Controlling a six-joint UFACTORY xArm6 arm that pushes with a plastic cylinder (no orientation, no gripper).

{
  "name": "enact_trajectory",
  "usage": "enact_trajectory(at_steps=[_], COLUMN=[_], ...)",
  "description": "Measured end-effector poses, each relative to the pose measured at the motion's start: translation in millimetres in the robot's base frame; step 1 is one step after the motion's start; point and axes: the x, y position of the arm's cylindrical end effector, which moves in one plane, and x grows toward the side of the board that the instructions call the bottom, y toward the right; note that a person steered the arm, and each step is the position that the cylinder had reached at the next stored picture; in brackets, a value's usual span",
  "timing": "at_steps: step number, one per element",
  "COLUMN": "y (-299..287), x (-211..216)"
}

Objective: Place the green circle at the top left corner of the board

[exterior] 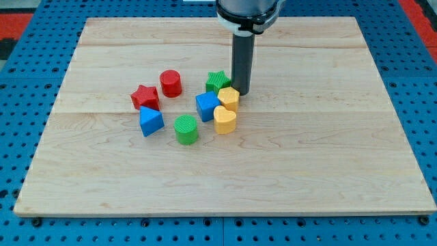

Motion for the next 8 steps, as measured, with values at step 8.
enact_trajectory(at_steps=[8], y=[-50], x=[175])
